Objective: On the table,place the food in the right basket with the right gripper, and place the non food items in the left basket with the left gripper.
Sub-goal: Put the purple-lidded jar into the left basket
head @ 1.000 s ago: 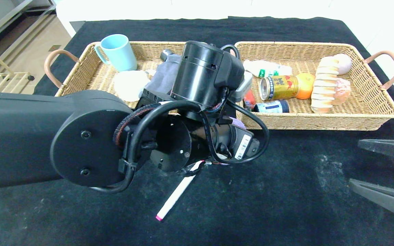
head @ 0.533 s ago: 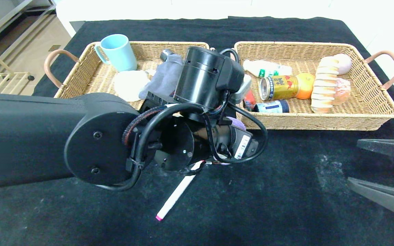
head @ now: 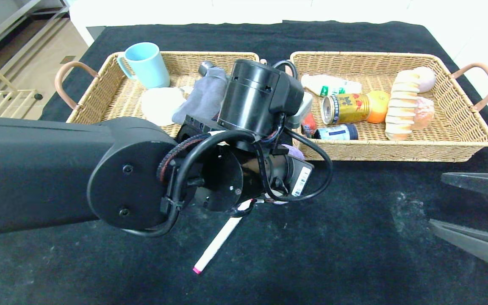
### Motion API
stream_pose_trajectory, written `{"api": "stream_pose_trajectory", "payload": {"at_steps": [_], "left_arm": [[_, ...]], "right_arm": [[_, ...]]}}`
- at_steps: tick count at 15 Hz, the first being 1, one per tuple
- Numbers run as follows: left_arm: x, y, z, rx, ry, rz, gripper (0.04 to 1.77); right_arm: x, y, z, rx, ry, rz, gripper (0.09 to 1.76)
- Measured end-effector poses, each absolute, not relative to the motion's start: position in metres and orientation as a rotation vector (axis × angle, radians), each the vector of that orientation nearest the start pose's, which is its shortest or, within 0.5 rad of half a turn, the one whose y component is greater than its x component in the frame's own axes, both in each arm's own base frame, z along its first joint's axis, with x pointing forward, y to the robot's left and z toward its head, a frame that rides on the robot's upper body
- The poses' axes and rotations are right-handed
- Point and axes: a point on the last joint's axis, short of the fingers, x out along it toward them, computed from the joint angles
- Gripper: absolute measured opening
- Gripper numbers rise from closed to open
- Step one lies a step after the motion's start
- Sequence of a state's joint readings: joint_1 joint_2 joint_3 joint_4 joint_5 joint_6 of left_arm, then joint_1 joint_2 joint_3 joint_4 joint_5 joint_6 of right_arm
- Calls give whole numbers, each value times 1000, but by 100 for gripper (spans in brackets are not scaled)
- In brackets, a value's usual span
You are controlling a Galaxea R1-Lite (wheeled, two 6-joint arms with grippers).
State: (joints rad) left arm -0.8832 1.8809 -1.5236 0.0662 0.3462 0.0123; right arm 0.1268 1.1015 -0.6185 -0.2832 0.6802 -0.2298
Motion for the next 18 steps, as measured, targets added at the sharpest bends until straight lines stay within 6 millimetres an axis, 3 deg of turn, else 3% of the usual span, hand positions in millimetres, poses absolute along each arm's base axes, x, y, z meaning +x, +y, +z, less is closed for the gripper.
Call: {"api": "stream_pose_trajectory", "payload": {"at_steps": [14, 18], "left_arm": [[243, -284, 253, 259, 349, -530, 91], [237, -281, 261, 244, 334, -536, 90]], "right_arm": [[147, 33, 233, -160, 108, 824, 171], [146, 34, 232, -161, 108, 828, 171]]}}
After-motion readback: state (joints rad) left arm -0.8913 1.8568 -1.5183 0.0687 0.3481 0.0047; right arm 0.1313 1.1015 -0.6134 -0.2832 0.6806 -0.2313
